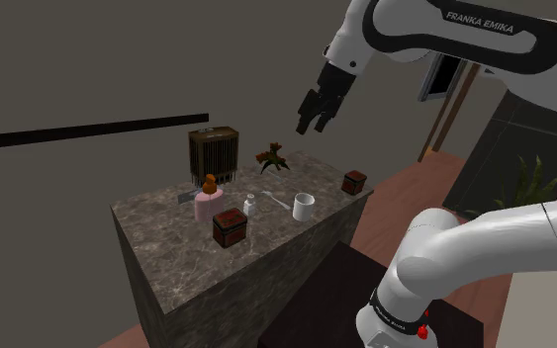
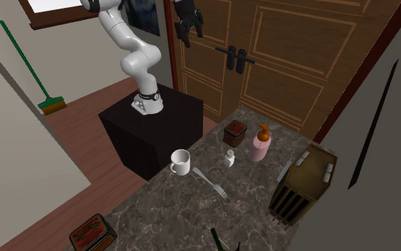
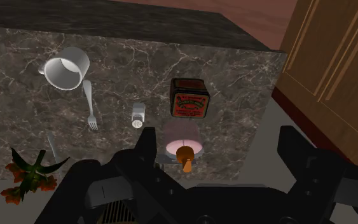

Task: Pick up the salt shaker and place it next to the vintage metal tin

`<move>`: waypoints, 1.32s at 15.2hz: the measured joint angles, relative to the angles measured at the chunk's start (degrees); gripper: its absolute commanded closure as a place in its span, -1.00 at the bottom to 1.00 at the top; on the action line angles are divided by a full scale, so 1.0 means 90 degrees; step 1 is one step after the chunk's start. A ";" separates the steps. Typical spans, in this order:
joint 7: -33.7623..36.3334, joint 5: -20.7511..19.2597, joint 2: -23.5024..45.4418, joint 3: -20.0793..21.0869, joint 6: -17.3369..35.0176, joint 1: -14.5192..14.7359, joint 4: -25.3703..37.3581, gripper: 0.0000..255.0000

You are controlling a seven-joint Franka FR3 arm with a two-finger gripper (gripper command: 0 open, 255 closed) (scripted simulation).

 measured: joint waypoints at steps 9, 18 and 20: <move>0.0055 -0.0085 0.0518 0.0074 0.1637 -0.0150 -0.1005 -1.00; 0.0135 -0.0181 0.1899 0.0107 0.3968 -0.0343 -0.1788 -1.00; 0.0176 -0.0197 0.2339 0.0121 0.4511 -0.0377 -0.1848 -1.00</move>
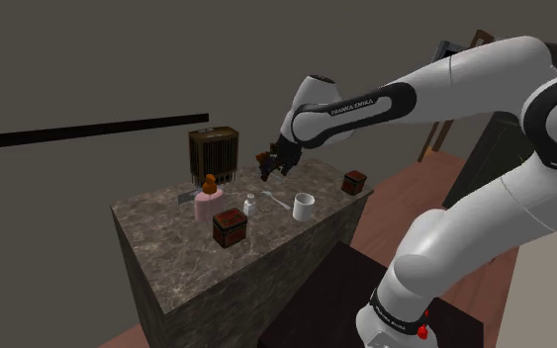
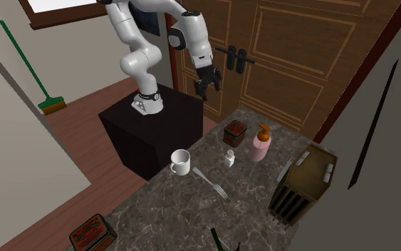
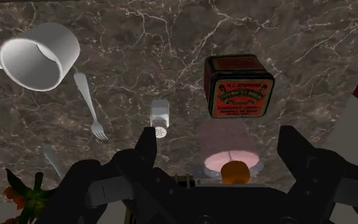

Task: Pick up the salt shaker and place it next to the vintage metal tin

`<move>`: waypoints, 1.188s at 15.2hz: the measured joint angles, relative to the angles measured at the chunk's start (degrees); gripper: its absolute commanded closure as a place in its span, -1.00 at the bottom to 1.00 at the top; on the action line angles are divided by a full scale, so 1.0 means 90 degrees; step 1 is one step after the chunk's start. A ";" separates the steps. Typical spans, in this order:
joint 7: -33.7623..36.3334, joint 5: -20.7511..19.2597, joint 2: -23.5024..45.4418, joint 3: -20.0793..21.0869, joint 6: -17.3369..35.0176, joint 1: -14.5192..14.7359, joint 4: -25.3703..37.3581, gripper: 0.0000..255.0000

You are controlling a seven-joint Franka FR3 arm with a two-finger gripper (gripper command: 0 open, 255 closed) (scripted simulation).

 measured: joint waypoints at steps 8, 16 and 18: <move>0.0163 -0.0108 0.1945 -0.0022 0.1847 -0.0162 0.0259 -1.00; 0.0410 -0.0272 0.4014 -0.0132 0.3269 -0.0293 0.1059 -1.00; 0.0576 -0.0363 0.4427 -0.0224 0.3532 -0.0218 0.1248 -1.00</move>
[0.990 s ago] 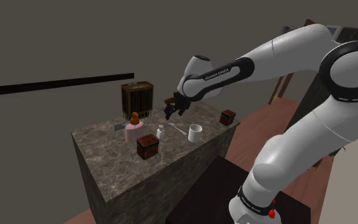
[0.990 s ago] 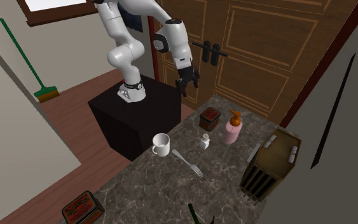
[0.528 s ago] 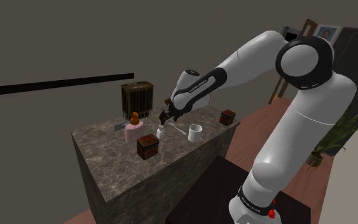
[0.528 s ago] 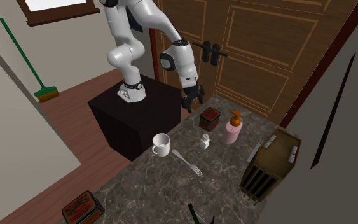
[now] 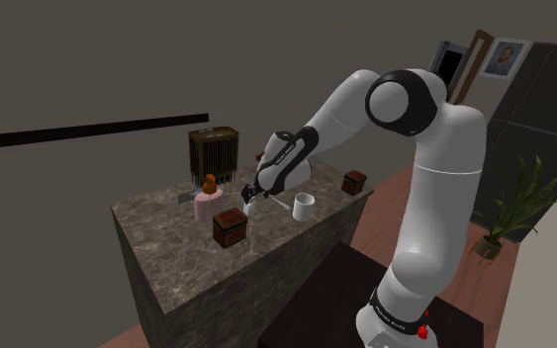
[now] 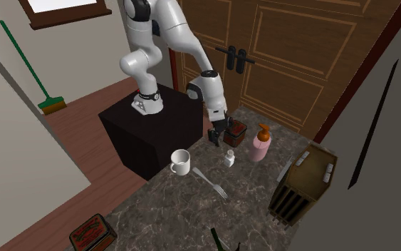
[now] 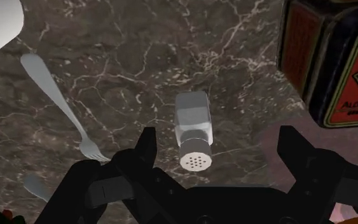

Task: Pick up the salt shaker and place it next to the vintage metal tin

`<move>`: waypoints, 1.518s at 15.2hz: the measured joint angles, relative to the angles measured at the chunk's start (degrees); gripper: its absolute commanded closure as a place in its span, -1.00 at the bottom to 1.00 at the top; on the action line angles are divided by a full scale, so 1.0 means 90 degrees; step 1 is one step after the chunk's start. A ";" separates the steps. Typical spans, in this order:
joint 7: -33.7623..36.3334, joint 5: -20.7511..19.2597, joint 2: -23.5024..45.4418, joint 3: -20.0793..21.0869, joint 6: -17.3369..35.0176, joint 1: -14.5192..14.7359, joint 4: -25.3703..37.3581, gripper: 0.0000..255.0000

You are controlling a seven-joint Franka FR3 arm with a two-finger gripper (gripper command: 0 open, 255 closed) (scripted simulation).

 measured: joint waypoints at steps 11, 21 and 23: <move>-0.0005 0.0071 0.1793 0.0023 0.0718 -0.0182 0.1148 -1.00; -0.0013 0.0074 0.1858 0.0035 0.0745 -0.0200 0.1192 1.00; -0.0013 0.0074 0.1858 0.0035 0.0745 -0.0200 0.1192 1.00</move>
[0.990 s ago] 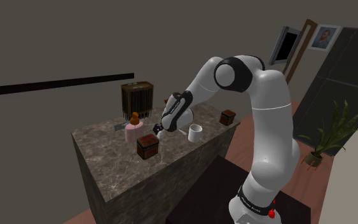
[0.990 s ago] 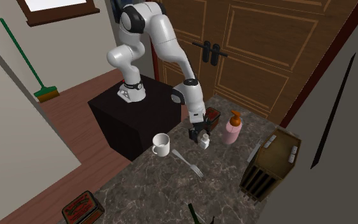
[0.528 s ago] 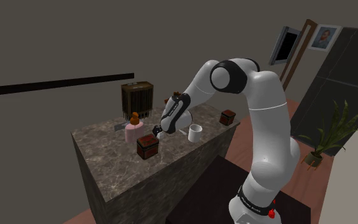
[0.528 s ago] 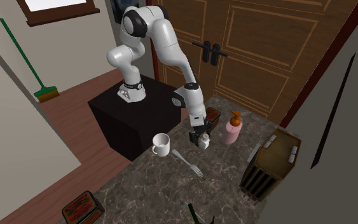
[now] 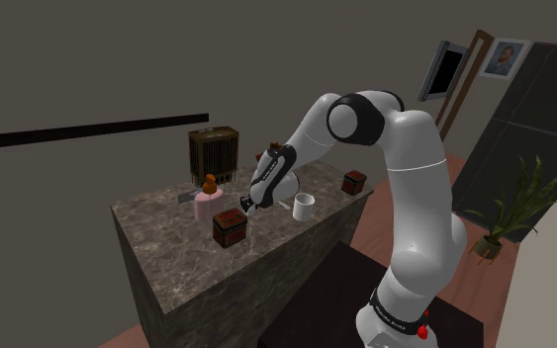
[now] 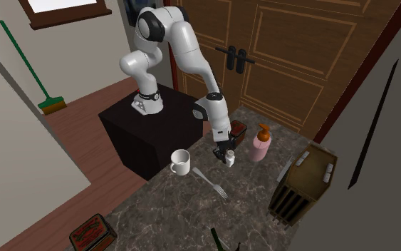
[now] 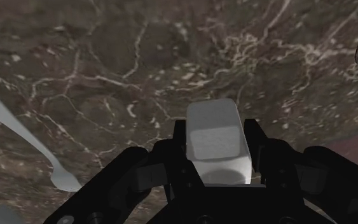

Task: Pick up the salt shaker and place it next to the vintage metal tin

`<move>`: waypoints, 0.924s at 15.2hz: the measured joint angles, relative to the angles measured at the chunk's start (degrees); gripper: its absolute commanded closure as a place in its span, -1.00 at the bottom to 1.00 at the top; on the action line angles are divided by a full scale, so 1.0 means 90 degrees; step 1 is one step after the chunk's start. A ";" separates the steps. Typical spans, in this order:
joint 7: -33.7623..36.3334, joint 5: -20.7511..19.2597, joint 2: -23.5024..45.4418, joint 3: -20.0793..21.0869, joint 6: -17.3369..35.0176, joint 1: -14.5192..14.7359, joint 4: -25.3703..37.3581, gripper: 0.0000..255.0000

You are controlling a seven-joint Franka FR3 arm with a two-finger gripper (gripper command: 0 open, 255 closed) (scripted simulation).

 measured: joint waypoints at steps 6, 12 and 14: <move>-0.0003 -0.0002 -0.0037 -0.0001 -0.0029 -0.0003 -0.0010 1.00; 0.0029 -0.0028 -0.0497 -0.0070 -0.0384 0.0071 -0.0116 1.00; 0.0027 -0.0037 -0.0628 -0.0084 -0.0503 0.0076 -0.0128 1.00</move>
